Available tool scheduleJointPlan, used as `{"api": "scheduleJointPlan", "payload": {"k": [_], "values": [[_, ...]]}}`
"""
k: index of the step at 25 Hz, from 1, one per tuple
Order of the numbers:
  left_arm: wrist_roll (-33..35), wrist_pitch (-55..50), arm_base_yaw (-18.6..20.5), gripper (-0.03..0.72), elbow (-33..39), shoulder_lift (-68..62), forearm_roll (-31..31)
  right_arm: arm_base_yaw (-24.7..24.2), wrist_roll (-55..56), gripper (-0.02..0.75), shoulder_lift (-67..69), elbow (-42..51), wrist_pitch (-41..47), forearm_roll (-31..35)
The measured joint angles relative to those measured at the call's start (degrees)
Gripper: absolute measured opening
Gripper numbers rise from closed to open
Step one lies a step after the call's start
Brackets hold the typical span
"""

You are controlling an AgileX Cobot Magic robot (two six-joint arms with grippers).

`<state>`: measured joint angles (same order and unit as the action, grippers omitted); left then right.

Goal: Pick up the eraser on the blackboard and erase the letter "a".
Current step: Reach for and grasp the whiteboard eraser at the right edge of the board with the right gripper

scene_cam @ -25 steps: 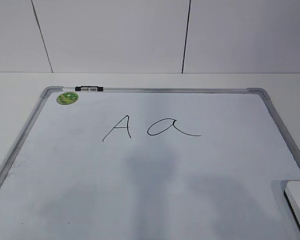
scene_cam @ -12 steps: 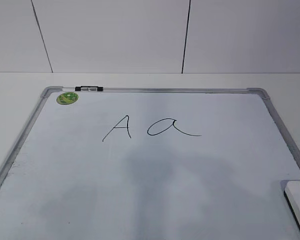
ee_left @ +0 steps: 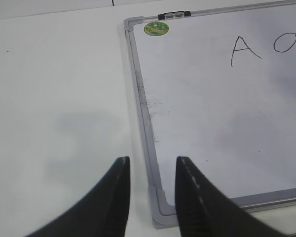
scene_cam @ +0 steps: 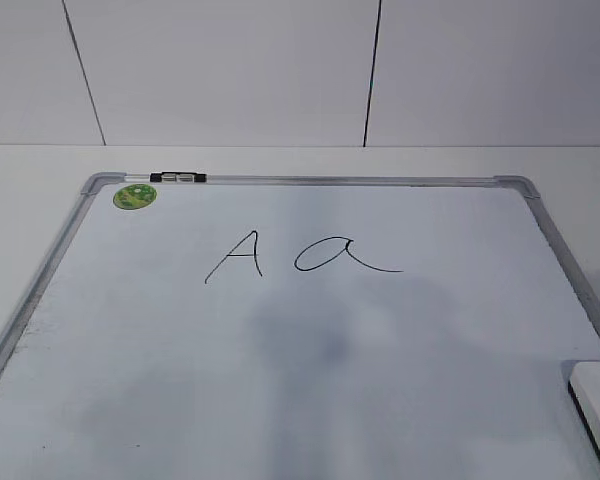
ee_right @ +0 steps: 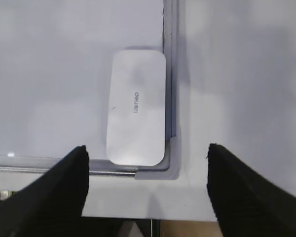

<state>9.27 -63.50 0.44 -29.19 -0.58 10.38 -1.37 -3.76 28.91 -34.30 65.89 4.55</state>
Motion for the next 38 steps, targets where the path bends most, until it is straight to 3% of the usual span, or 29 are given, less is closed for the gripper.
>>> {"api": "scheduleJointPlan", "payload": {"k": [10, 25, 38], "values": [[0.00, 0.00, 0.00, 0.235, 0.00, 0.00, 0.00, 0.00, -0.64, 0.592, 14.51, 0.00, 2.24, 1.95], [0.00, 0.00, 0.00, 0.235, 0.00, 0.00, 0.00, 0.00, -0.79, 0.592, 27.85, -0.03, -3.75, 4.65], [0.00, 0.00, 0.00, 0.235, 0.00, 0.00, 0.00, 0.00, -0.89, 0.592, 30.54, -0.03, -8.64, 5.27]]}}
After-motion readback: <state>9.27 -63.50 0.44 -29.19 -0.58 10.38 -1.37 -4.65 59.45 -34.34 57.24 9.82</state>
